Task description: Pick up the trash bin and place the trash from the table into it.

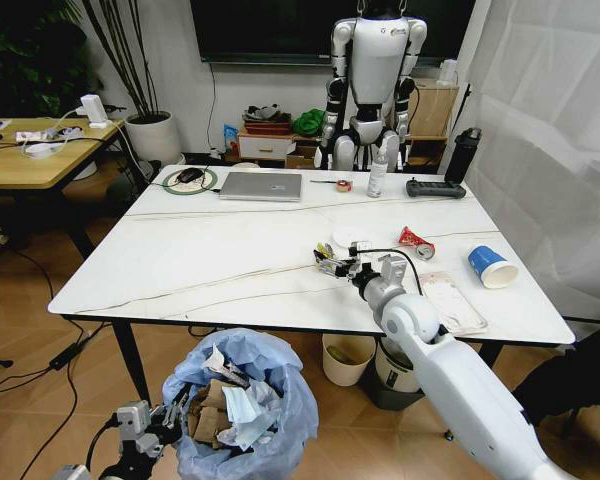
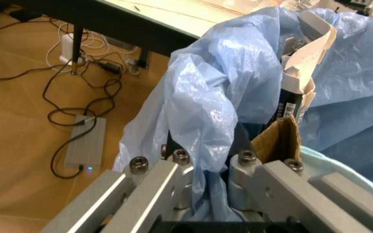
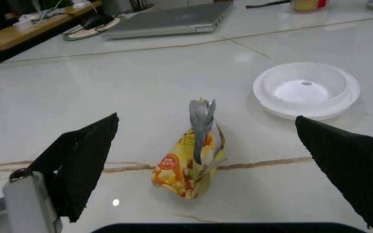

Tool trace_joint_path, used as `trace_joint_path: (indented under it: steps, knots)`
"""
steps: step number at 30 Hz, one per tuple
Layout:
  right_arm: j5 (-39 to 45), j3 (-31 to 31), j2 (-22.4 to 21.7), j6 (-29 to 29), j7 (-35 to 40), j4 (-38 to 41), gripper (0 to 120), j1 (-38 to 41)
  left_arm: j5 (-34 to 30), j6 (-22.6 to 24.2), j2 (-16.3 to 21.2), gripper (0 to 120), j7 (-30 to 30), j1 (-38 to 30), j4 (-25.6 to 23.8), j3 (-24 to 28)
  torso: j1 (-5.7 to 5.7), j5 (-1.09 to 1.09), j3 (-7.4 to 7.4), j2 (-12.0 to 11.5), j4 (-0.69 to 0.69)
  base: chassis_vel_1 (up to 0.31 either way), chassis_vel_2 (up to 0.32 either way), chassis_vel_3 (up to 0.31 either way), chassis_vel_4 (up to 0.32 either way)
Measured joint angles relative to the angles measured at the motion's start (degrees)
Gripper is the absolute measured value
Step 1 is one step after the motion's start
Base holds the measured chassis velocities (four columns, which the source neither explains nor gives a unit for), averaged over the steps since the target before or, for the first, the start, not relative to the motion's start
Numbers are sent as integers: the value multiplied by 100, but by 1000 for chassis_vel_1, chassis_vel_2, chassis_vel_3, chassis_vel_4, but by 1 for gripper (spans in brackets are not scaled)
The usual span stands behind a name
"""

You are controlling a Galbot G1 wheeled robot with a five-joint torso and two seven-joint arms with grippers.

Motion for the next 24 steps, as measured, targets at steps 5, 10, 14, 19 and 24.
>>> trace_joint_path:
  steps: [5, 10, 14, 19, 24]
  knots:
    - [-34, -58, 112, -54, -112, -388, 88, 161, 28, -1, -43, 1, 1, -6, 2, 8, 0, 1, 0, 0, 0, 0, 0, 0, 0]
    - [-70, -107, 114, -54, -137, -525, 72, 215, 28, -2, -45, 1, 2, -6, -16, -2, 0, 1, 0, 0, 0, 0, 0, 0, 0]
    - [-71, -117, 88, -54, -151, -526, 58, 212, 28, -2, -45, 1, 2, -22, -16, -7, 0, 0, 0, 0, 0, 0, 0, 0, 0]
    - [-97, -155, 47, -50, -151, -516, 41, 171, 28, -2, -48, 1, 2, -48, -10, 10, 0, 0, 0, 0, 0, 0, 0, 0, 0]
    - [-155, -201, -3, -42, -152, -488, 21, 126, 27, -2, -32, 1, 2, -62, 9, 11, 0, 1, 0, 0, 0, 0, 0, 0, 0]
